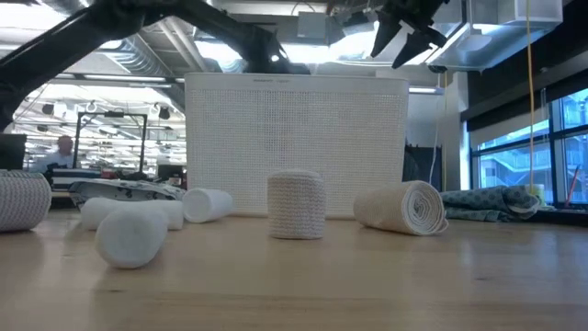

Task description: Pick & place medical supplies in basket/bin

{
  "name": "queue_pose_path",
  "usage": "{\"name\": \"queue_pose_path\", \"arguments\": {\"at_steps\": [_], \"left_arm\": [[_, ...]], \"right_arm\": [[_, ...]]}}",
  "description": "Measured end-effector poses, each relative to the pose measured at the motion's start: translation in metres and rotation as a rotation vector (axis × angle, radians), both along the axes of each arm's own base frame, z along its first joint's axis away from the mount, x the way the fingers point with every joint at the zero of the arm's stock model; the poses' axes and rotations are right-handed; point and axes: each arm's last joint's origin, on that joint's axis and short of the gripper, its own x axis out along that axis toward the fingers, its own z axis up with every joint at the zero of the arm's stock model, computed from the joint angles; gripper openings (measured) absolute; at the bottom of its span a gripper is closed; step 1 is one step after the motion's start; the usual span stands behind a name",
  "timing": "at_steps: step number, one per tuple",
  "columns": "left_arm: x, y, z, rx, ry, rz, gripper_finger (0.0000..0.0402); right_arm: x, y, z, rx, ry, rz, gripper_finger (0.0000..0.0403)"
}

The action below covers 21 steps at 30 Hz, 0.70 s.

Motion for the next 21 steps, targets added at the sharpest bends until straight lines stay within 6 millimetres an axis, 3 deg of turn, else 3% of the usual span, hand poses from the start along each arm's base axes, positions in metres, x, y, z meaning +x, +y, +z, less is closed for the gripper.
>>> {"name": "queue_pose_path", "arguments": {"at_steps": [7, 21], "left_arm": [[0.007, 0.001, -0.016, -0.004, 0.026, -0.04, 0.0205], [0.012, 0.0, -0.017, 0.002, -0.008, -0.049, 0.022]], "right_arm": [[-0.001, -0.004, 0.001, -0.003, -0.01, -0.014, 0.0309], [-0.001, -0.004, 0.001, 0.002, -0.009, -0.005, 0.031]]}}
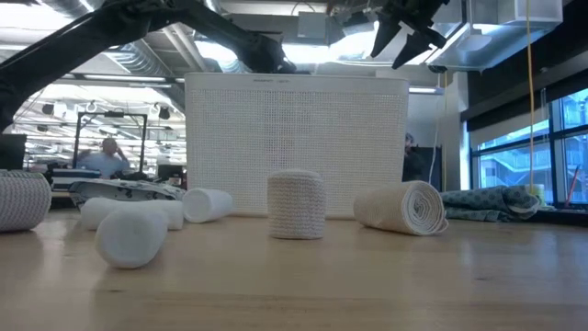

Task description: Pick & place medical supplies in basket/bin

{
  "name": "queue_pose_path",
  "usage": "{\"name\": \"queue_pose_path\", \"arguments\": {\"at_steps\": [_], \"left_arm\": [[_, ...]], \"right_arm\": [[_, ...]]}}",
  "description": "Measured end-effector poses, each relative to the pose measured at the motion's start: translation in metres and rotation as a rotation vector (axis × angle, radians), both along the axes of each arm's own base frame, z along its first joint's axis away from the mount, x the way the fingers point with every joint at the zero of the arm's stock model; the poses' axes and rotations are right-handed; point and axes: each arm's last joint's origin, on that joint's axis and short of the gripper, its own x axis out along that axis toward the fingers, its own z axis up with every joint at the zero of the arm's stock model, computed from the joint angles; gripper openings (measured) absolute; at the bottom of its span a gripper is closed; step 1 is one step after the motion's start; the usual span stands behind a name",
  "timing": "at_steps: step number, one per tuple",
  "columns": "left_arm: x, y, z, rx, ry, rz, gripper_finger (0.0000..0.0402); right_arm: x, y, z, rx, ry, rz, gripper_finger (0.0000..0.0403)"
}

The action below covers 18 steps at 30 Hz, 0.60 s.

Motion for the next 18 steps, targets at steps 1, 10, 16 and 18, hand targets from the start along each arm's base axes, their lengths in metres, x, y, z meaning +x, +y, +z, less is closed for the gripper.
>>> {"name": "queue_pose_path", "arguments": {"at_steps": [1, 10, 16, 18], "left_arm": [[0.0007, 0.0, 0.0003, 0.003, -0.005, -0.001, 0.022], [0.0011, -0.0008, 0.0001, -0.023, -0.022, 0.011, 0.0221], [0.0019, -0.0021, 0.0001, -0.061, -0.047, 0.015, 0.0222], [0.002, -0.0023, 0.0001, -0.062, -0.047, 0.014, 0.0222]], "right_arm": [[0.0, 0.0, 0.0, 0.0, 0.001, 0.001, 0.031], [0.0001, 0.0002, -0.0001, 0.004, 0.0, 0.009, 0.031], [0.0005, 0.0008, -0.0003, 0.02, -0.008, 0.027, 0.031], [0.0006, 0.0008, -0.0003, 0.021, -0.008, 0.027, 0.031]]}}
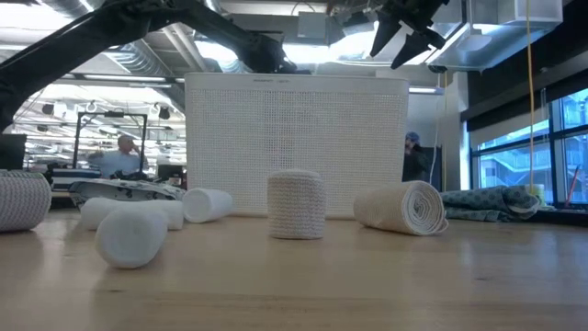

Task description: Pick & place medical supplies in basket/bin

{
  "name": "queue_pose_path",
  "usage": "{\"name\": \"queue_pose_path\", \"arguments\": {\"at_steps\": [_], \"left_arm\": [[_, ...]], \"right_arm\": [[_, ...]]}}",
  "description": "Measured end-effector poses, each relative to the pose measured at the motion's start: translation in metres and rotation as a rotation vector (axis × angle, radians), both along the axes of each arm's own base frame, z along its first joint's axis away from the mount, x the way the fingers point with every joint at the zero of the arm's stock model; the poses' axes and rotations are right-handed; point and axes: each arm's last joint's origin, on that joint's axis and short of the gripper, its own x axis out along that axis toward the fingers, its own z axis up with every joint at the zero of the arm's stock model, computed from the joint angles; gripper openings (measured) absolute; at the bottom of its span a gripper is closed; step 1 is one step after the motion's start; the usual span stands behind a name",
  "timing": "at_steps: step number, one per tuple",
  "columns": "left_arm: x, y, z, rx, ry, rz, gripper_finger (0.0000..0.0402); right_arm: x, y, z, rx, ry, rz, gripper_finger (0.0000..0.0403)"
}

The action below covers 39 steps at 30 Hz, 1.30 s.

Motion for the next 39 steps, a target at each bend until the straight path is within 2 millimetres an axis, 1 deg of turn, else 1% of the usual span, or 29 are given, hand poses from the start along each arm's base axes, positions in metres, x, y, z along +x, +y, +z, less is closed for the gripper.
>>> {"name": "queue_pose_path", "arguments": {"at_steps": [4, 13, 15, 17, 20, 24, 27, 28, 30, 33, 36, 39], "left_arm": [[0.0, 0.0, 0.0, 0.0, 0.0, 0.0, 0.0234], [0.0, 0.0, 0.0, 0.001, 0.001, -0.001, 0.0276], [-0.001, -0.001, 0.003, -0.002, 0.007, 0.004, 0.028], [-0.001, 0.0, 0.012, 0.004, -0.008, 0.013, 0.028], [-0.001, 0.0, 0.033, 0.014, -0.027, 0.022, 0.0279], [-0.001, 0.0, 0.065, 0.048, -0.092, 0.021, 0.0277], [-0.002, 0.0, 0.09, 0.058, -0.184, 0.033, 0.0277], [-0.005, -0.001, 0.098, 0.047, -0.226, 0.034, 0.0277], [-0.014, -0.001, 0.113, 0.007, -0.323, 0.035, 0.0277], [-0.034, -0.003, 0.146, -0.037, -0.457, 0.022, 0.0277], [-0.055, -0.007, 0.18, 0.002, -0.566, 0.046, 0.0277], [-0.076, -0.017, 0.212, 0.06, -0.648, 0.064, 0.0277]], "right_arm": [[0.0, 0.0, 0.0, 0.001, -0.001, -0.001, 0.031], [0.0, 0.0, 0.0, 0.001, -0.001, -0.002, 0.031], [0.0, 0.0, 0.0, 0.001, -0.002, -0.002, 0.031], [0.0, 0.0, 0.0, 0.0, -0.004, -0.002, 0.031], [0.002, -0.001, 0.002, -0.01, -0.024, -0.002, 0.031], [0.003, -0.001, 0.004, -0.044, -0.029, 0.024, 0.031], [0.004, -0.002, 0.005, -0.052, -0.031, 0.03, 0.031], [0.004, -0.002, 0.005, -0.052, -0.032, 0.029, 0.031], [0.004, -0.001, 0.005, -0.051, -0.033, 0.032, 0.031], [0.006, 0.003, 0.005, -0.042, -0.043, 0.036, 0.031], [0.009, 0.008, 0.005, -0.042, -0.043, 0.056, 0.031], [0.013, 0.016, 0.005, -0.045, -0.046, 0.082, 0.031]]}}
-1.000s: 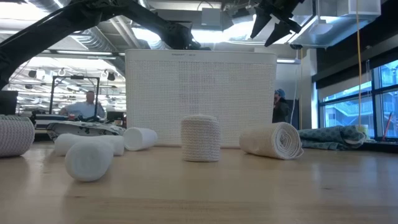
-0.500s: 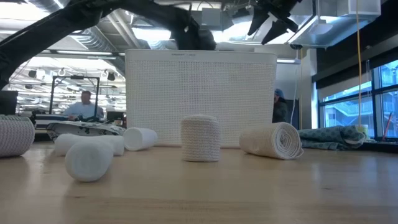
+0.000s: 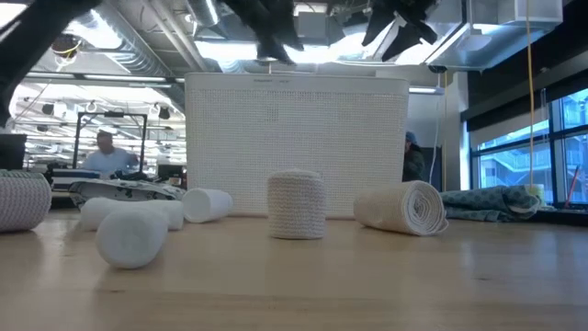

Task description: Pick & place medical supplies in basket/bin

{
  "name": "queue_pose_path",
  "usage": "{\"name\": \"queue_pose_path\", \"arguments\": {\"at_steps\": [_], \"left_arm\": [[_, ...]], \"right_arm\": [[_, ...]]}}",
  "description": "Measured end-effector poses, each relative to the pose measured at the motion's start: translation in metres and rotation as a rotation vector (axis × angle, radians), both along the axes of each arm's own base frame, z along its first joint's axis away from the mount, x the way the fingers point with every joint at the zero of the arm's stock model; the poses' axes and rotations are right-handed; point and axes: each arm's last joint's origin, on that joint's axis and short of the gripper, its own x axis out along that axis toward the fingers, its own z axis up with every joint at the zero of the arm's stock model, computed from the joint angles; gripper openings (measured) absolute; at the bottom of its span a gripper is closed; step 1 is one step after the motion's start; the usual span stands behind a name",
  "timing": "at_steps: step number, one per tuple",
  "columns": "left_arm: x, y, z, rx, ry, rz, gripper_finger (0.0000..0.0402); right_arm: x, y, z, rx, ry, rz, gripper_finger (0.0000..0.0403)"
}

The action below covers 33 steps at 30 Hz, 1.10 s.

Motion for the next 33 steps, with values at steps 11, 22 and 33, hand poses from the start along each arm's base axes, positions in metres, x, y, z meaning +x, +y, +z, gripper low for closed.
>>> {"name": "queue_pose_path", "arguments": {"at_steps": [11, 22, 33], "left_arm": [[-0.05, -0.052, 0.051, 0.089, -0.134, 0.036, 0.0277], [-0.134, -0.119, 0.004, 0.119, -0.389, 0.178, 0.0277], [-0.21, -0.175, -0.046, 0.054, -0.56, 0.238, 0.0277]], "right_arm": [[0.008, 0.051, 0.034, -0.085, -0.1, 0.048, 0.0291], [0.02, 0.102, 0.005, 0.102, -0.069, 0.092, 0.0254], [0.062, 0.14, -0.037, 0.297, 0.031, 0.112, 0.0213]]}}
